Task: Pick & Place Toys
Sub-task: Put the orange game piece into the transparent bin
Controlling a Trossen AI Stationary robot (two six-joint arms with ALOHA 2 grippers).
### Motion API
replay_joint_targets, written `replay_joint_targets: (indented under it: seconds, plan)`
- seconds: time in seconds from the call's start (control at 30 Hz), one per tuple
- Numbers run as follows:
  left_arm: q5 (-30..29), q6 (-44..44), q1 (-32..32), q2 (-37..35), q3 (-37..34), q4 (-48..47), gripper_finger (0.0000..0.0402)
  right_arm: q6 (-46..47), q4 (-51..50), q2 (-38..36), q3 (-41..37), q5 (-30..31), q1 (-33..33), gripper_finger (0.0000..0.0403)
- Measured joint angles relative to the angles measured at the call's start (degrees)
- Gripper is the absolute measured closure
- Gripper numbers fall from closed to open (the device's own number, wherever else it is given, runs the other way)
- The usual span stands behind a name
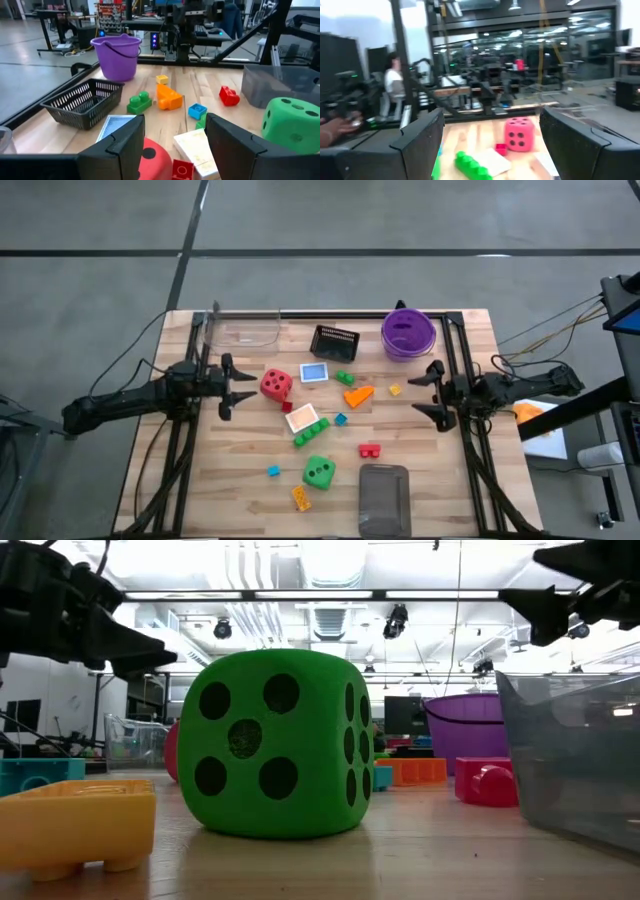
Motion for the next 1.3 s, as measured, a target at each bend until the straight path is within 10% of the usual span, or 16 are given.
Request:
replay_joint_targets:
  seconds: [0.47,0.97,1.3]
  plan:
    - [-2.8,-2.0,0.0,0.0,0.1,5.1,0.0189,0.8,-1.3,11.5,0.8,10.5,-0.7,0.0082]
    - [-5.2,-2.0,0.0,0.0,0.1,5.5,0.0029,-2.1,-27.4,49.6,29.5,11.4,-5.0,0.0082]
    - [-5.6,-0.8,0.0,0.0,0.1,5.9,0.0013,-8.4,-37.7,73.5,43.2,4.9,-7.6,0.0082]
